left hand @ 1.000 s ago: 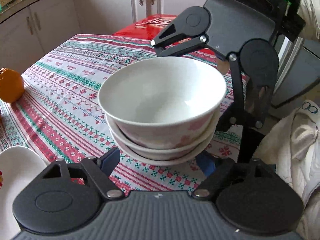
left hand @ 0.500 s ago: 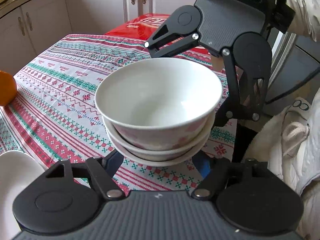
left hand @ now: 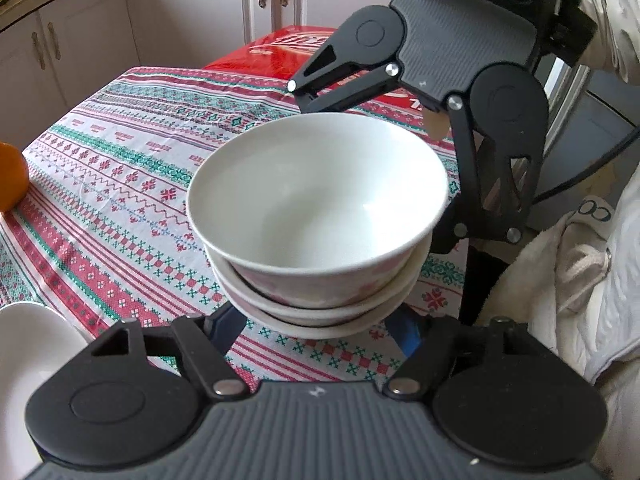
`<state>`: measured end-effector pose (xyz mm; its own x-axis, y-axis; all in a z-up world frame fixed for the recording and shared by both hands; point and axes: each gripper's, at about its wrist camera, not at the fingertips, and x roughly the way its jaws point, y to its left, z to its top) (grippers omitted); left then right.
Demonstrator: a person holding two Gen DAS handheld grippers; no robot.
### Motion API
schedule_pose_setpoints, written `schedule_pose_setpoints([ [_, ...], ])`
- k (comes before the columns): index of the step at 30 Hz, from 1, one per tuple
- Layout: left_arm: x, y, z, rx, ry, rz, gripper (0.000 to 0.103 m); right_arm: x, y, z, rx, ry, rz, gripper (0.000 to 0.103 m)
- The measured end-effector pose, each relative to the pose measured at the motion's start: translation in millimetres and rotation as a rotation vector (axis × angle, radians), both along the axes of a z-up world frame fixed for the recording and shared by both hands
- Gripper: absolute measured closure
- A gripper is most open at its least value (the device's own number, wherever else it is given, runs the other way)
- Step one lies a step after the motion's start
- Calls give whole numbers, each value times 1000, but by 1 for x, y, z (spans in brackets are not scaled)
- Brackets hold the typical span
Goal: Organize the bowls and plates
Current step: 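Carry the bowl stack with the right gripper over the white plate stack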
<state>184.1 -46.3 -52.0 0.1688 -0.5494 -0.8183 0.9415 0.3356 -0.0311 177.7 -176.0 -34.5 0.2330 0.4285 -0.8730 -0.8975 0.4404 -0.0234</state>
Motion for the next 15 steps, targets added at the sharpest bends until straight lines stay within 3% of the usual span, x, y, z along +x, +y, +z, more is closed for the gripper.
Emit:
schedule_pose_setpoints([
  [15, 4, 50, 42, -33, -100, 143, 28, 26, 44, 44, 2, -97, 132, 13],
])
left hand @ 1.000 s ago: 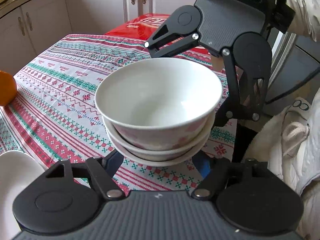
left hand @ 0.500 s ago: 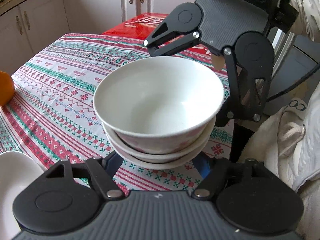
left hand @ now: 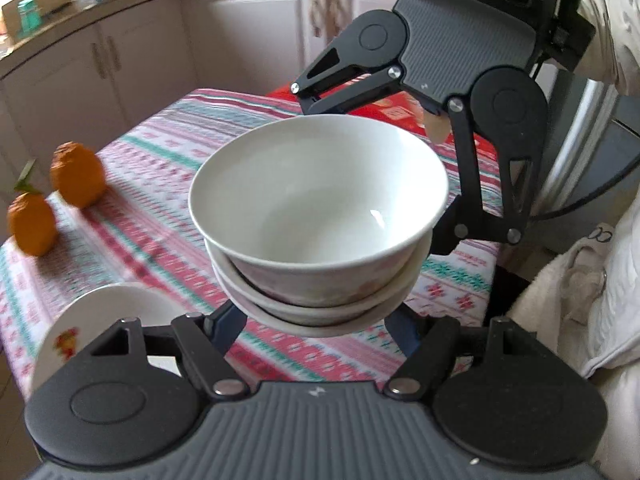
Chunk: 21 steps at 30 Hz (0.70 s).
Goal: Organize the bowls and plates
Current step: 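Carry the bowl stack with the right gripper over the white plate stack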
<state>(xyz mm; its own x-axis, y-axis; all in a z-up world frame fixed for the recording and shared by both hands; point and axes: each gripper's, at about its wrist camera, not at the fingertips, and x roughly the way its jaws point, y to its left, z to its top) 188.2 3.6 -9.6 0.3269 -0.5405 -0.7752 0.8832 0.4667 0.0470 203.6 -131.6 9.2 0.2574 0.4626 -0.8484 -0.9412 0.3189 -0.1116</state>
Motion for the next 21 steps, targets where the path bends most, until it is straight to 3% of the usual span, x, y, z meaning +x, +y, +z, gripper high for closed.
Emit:
schedule_pose_setpoints([
  [10, 23, 63, 16, 33, -71, 179, 28, 51, 71, 10, 24, -76, 152, 13],
  [21, 55, 106, -2, 51, -4, 281, 28, 91, 122, -16, 24, -6, 202, 13],
])
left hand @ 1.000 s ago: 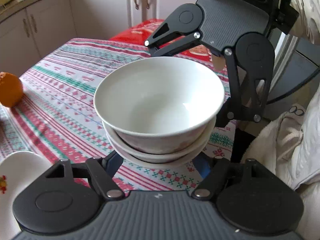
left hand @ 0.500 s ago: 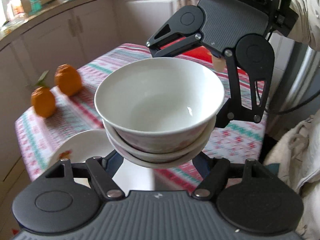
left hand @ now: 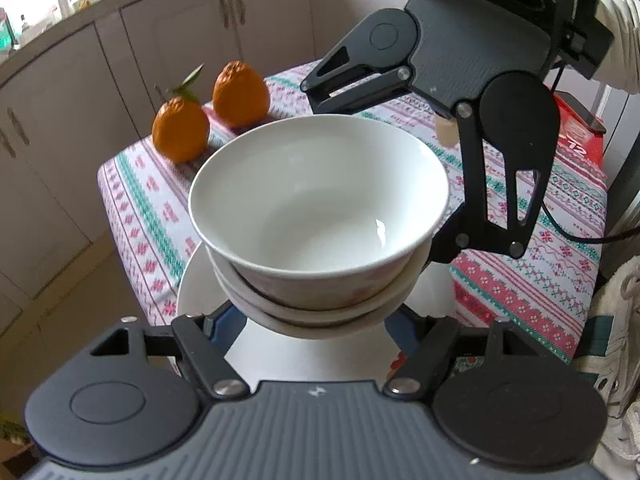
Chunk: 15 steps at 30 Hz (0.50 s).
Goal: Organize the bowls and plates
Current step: 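Carry the bowl stack with the right gripper over the white plate stack, then lower the bowls onto the plate stack and open the right gripper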
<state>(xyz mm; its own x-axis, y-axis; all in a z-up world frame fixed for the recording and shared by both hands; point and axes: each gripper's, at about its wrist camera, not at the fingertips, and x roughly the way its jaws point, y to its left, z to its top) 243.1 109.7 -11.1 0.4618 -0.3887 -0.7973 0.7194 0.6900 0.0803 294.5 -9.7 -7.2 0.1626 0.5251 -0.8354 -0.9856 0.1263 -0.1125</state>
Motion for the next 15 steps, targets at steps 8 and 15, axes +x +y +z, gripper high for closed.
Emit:
schedule_pose_setpoints([
  [8, 6, 7, -7, -26, 9, 1, 28, 9, 5, -4, -11, 31, -15, 13],
  [15, 7, 11, -15, -48, 25, 6, 28, 13, 8, -12, -23, 54, -22, 13],
])
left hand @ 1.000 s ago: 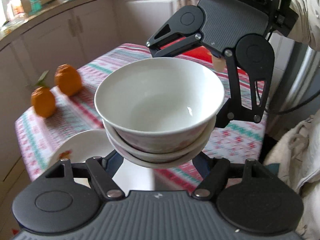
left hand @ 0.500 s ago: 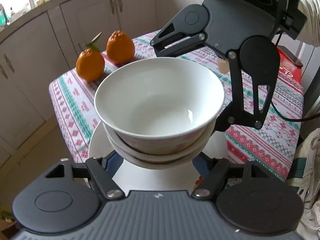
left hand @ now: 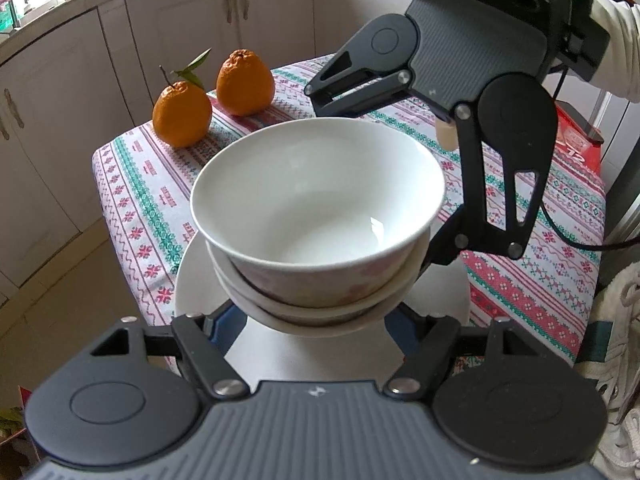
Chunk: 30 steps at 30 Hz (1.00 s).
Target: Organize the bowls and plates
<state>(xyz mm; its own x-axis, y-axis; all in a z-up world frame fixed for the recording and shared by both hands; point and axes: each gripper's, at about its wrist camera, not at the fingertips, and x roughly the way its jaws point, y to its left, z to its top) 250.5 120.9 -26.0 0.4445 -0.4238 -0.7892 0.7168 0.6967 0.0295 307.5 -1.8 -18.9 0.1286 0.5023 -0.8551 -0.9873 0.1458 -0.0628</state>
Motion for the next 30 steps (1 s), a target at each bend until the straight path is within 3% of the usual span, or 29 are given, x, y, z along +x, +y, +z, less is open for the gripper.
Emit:
schedule_pose_setpoints([
  [10, -7, -1, 0, 2, -40, 23, 27, 4, -3, -4, 25, 31, -50, 11],
  [17, -28, 0, 3, 12, -83, 110, 11, -18, -14, 5, 36, -6, -113, 1],
  [22, -68, -1, 15, 27, -178, 217, 10, -50, -32, 8, -23, -87, -285, 0],
  [24, -84, -2, 21, 11, -216, 281, 3, -68, -42, 8, -34, -106, -371, 0],
  [27, -109, -4, 31, -86, -260, 388, 1, -95, -59, 15, 5, -122, -519, 0],
  [30, -133, -16, 40, -143, -324, 481, 1, -117, -76, 25, 56, -132, -738, 0],
])
